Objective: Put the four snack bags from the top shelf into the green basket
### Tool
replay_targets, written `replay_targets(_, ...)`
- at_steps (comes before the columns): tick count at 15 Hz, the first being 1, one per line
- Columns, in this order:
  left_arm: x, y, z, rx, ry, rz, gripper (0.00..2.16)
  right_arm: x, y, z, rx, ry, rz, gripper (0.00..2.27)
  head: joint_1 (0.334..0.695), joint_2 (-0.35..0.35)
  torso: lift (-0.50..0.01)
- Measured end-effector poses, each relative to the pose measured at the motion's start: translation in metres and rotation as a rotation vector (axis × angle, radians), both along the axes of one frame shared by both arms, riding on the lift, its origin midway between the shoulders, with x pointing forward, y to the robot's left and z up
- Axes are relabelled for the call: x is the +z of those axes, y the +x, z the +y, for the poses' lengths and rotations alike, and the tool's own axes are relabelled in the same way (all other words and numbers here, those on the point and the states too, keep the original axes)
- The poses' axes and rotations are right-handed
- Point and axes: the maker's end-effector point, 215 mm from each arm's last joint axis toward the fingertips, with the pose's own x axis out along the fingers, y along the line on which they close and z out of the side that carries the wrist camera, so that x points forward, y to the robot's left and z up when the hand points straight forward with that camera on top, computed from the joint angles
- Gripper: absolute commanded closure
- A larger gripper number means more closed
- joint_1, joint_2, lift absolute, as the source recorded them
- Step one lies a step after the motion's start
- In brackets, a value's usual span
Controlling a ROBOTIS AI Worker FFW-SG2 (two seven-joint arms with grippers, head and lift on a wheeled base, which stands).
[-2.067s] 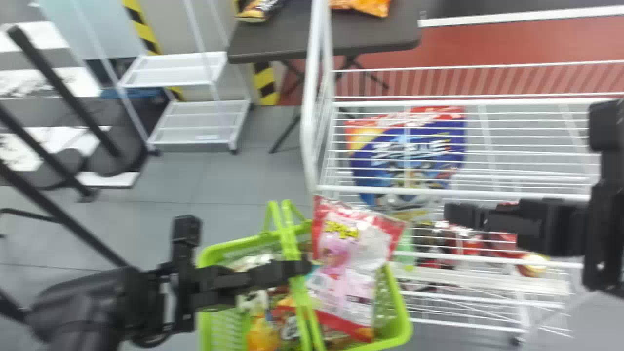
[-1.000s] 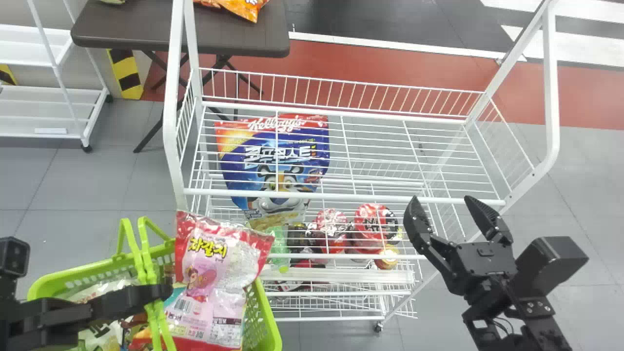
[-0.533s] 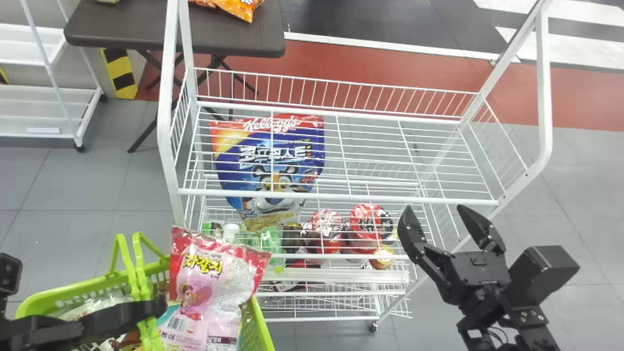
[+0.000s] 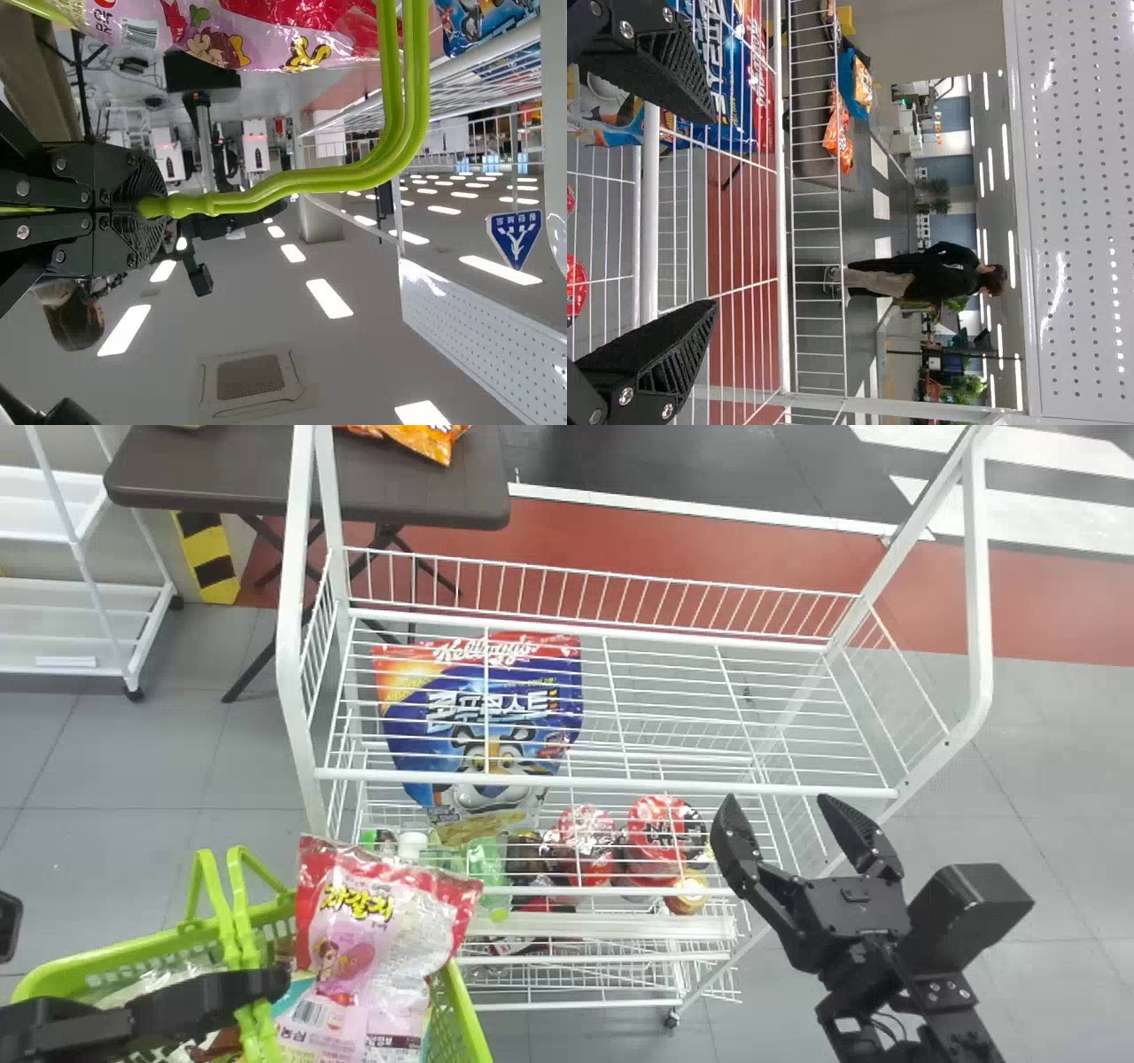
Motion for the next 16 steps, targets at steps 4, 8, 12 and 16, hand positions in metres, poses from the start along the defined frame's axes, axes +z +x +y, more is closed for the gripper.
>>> replay_targets(4,0.005,0.002,0.007,0.008,-0.006,-0.003,2.15,0.002,0.005,0.009,0.008,0.009,0.0,0.08,0.695,-0.167,0.0)
replay_targets(8,0.01,0.0,0.012,0.01,-0.006,-0.012,2.15,0.001,0.004,0.015,0.01,0.013,0.004,0.09,0.695,-0.148,0.0)
replay_targets(12,0.01,-0.005,0.017,0.024,-0.006,-0.017,2.15,-0.005,-0.001,0.013,0.005,0.01,0.018,0.09,0.695,-0.142,0.0)
replay_targets(16,0.014,-0.01,0.014,0.016,-0.006,-0.024,2.15,-0.011,-0.005,0.01,-0.005,-0.002,0.031,0.09,0.695,-0.155,0.0)
